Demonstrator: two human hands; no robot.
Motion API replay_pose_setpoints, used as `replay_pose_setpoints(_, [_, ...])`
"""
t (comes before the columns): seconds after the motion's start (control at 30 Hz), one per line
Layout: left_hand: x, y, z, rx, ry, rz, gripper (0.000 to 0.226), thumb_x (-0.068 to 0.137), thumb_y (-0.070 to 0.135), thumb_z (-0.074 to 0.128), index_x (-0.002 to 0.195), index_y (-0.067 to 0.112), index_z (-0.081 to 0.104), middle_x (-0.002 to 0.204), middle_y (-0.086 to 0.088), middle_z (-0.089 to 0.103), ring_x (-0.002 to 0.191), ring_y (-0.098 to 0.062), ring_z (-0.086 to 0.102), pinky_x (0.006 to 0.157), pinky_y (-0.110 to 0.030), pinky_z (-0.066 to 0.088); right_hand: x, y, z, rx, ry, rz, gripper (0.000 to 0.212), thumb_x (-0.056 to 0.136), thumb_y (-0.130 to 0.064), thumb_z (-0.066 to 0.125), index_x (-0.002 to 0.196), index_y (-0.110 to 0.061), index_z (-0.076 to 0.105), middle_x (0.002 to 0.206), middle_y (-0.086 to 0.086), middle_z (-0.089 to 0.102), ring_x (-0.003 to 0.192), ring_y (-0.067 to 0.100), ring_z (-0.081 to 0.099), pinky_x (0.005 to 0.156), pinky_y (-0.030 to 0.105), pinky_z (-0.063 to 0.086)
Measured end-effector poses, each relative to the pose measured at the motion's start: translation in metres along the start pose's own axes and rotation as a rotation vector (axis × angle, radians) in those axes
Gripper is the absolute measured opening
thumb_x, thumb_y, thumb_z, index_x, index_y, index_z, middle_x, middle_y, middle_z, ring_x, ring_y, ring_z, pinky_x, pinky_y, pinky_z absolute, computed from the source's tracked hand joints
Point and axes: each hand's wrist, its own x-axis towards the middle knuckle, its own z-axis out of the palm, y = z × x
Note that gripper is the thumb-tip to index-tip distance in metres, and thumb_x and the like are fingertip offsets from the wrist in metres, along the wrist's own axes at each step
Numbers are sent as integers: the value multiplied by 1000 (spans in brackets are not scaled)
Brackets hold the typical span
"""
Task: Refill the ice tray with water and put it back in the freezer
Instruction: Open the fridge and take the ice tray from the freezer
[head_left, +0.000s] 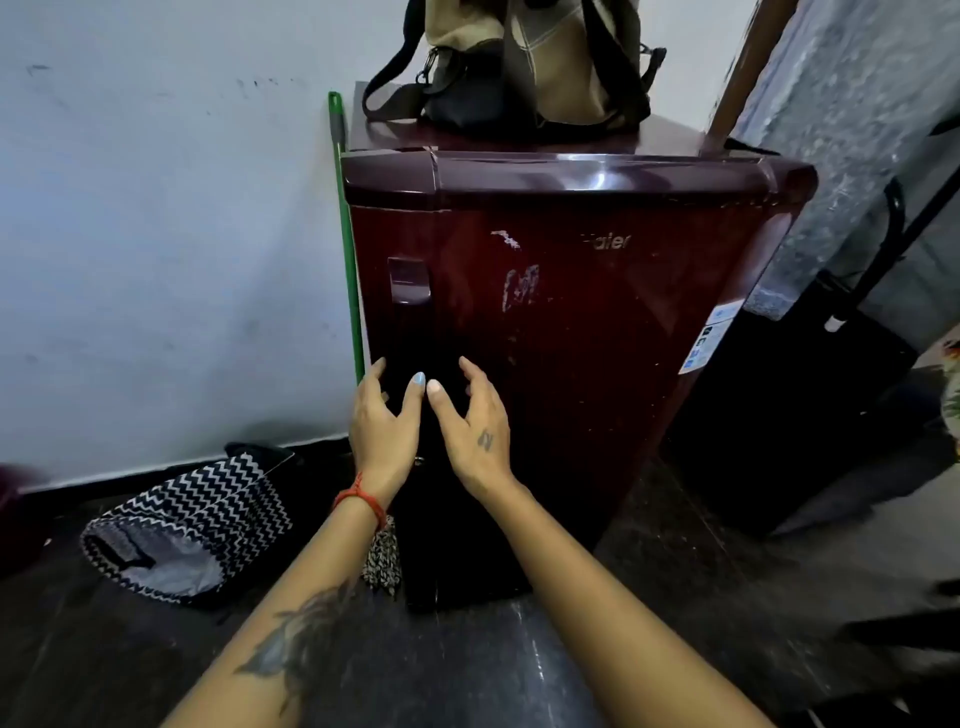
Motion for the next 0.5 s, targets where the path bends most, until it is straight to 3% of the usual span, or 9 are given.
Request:
replay_pose_setpoints(0.1, [18, 3, 1, 59, -8, 5, 43, 95, 33, 50, 135, 15, 47, 135, -5, 54, 119, -22, 54, 89, -23, 38, 21, -12, 11, 2, 15, 3, 56, 94, -42, 52, 142, -18, 38, 145, 3, 43, 132, 17, 41, 109, 39, 37])
replay_pose_setpoints(0.2, [27, 1, 5, 57, -86, 6, 38, 98, 31, 44, 131, 13, 50, 123, -7, 61, 113, -24, 57, 84, -25, 41, 36, -21, 20, -41, 10, -5, 49, 95, -38, 51, 137, -14, 46, 135, 8, 54, 124, 21, 50, 103, 37, 43])
replay_pose_setpoints(0.27, [30, -2, 6, 52, -111, 10, 33, 98, 33, 45, 122, 12, 54, 104, -7, 64, 100, -26, 61, 71, -28, 46, 41, -23, 24, -86, 9, -13, 51, 95, -40, 52, 135, -10, 47, 130, 12, 58, 120, 25, 54, 98, 37, 45])
replay_pose_setpoints(0.37, [32, -7, 7, 65, -105, 44, 15, 98, 31, 45, 101, 18, 51, 80, 0, 59, 76, -22, 58, 59, -26, 42, 42, -25, 25, -114, 34, 2, 53, 94, -39, 54, 136, -7, 46, 133, 14, 55, 123, 27, 51, 98, 33, 41])
replay_pose_setpoints(0.5, [31, -6, 9, 97, -90, 75, 8, 98, 25, 44, 96, 18, 47, 79, -8, 58, 62, -15, 51, 54, -26, 38, 40, -29, 24, -149, 20, -20, 53, 96, -35, 51, 139, -4, 42, 141, 13, 47, 130, 27, 44, 102, 32, 36])
